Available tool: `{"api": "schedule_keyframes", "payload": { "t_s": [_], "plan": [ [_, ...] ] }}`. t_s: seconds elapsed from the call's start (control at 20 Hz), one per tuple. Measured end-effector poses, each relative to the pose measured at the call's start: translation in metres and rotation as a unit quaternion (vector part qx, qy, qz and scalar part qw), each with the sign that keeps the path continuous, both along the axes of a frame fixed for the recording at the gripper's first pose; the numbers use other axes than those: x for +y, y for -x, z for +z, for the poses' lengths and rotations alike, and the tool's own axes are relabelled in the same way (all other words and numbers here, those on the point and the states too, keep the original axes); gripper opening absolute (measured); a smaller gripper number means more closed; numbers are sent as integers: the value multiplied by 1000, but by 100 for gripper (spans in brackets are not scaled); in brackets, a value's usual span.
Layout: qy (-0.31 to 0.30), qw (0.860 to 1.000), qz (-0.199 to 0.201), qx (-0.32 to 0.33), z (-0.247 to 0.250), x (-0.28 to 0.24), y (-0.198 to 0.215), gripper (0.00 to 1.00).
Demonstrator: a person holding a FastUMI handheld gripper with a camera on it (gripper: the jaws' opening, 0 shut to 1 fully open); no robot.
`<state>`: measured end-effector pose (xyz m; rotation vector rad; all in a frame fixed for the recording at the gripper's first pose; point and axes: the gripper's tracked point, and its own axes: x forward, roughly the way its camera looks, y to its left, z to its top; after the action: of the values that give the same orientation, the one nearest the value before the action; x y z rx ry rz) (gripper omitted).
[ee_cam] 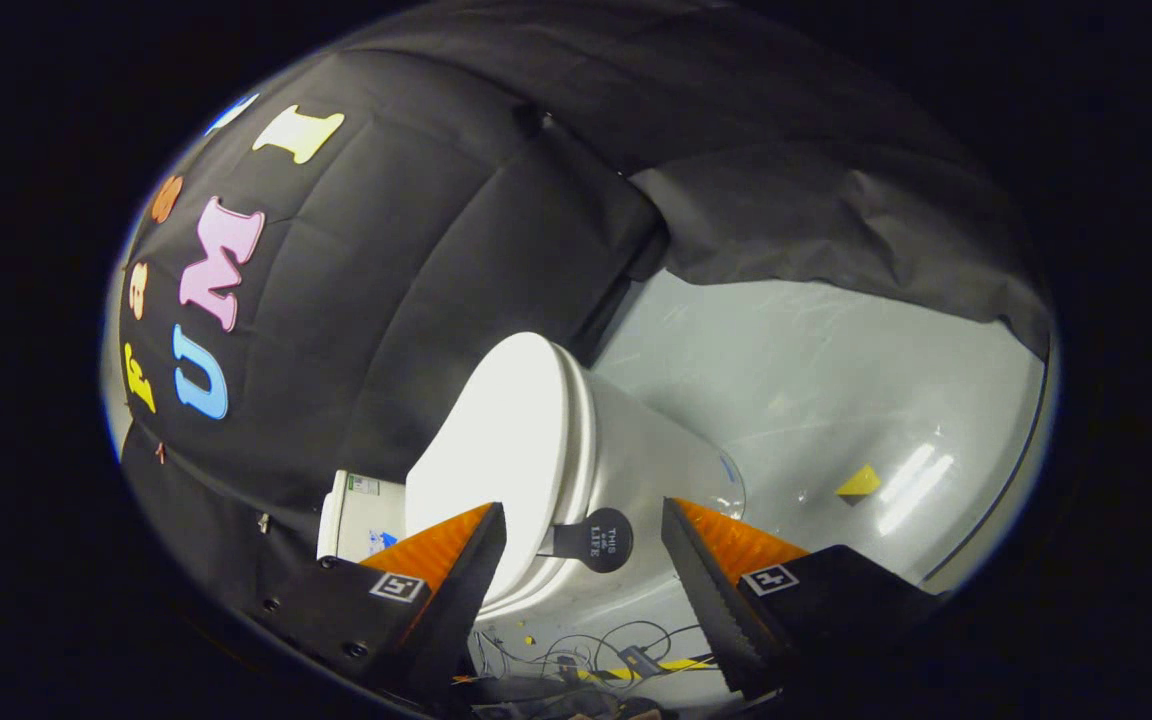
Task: Open the toilet lid.
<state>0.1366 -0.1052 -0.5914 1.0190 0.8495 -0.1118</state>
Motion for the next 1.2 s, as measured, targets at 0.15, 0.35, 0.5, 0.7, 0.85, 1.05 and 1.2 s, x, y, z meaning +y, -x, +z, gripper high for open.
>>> {"api": "schedule_keyframes", "payload": {
  "t_s": [0.15,0.35,0.5,0.7,0.85,1.05,1.2],
  "plan": [
    [-25,999,-1,20,-14,12,-1,99],
    [-70,997,-16,26,-19,12,-11,74],
    [-73,997,-9,21,-23,17,-12,20],
    [-9,999,33,1,-11,23,-7,10],
    [-5,999,36,-7,2,19,-13,10],
    [5,999,37,-16,16,22,-13,7],
    [20,999,35,-22,26,20,-14,6]
  ]
}}
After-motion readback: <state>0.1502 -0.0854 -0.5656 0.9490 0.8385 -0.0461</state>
